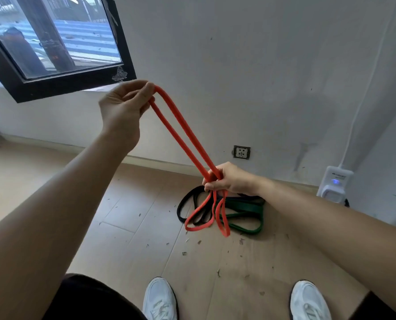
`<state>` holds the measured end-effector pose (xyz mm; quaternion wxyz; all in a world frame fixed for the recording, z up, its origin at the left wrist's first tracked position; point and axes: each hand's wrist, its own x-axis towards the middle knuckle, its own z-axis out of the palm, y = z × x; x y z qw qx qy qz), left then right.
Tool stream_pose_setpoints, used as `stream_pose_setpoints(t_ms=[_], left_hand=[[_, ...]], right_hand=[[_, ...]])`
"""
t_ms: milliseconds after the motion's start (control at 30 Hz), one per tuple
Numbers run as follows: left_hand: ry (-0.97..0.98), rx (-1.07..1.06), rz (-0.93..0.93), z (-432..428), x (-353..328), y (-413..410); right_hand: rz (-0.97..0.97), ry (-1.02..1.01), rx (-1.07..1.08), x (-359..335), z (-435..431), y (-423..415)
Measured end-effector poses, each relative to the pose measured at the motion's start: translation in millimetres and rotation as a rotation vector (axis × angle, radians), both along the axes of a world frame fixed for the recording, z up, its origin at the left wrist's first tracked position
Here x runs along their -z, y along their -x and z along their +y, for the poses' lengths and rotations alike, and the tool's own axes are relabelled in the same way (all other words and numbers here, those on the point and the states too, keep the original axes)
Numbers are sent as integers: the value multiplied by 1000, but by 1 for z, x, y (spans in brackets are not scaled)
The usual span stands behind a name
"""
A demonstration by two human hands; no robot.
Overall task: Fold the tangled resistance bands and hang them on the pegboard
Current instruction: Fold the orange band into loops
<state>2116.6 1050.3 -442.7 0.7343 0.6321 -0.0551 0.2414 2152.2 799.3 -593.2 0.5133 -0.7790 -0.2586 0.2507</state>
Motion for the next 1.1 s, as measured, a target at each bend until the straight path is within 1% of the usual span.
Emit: stream_pose_setpoints(t_ms=[133,200,267,367,433,567,600,633,700,867,933,967,1033,1100], left_hand=[[-79,-65,65,32,17,-1],[-192,-110,133,50,29,-1],[-348,-118,219,68,45,-1],[-489,-26,342,90,73,-2],[-665,39,413,101,92,-1],[-1222,139,471,108,117,1],[-1326,178,498,106,122,2],[-1404,218,538,104,126,2],[-1491,282,604,97,133,2],[-1570,488,680,68,141,4],[-1529,557,634,53,139,1],[-1458,555,580,44,136,-1],[-1207,482,466,23,125,-2],[-983,455,403,-2,110,-1]], right_hand=[[-9,12,51,5,-6,-7],[13,-8,75,6,-9,-10],[-2,5,78,6,-15,-13],[-15,31,107,5,-26,-16],[-46,53,101,4,-33,-18],[-111,69,77,-2,-41,-18],[-117,63,71,-5,-41,-18],[-121,60,63,-8,-42,-17],[-126,54,48,-16,-41,-15],[-135,-6,44,-40,-36,-13],[-149,-8,30,-50,-30,-9],[-171,5,22,-53,-27,-7],[-215,50,15,-59,-21,-3],[-260,113,18,-62,-18,1]])
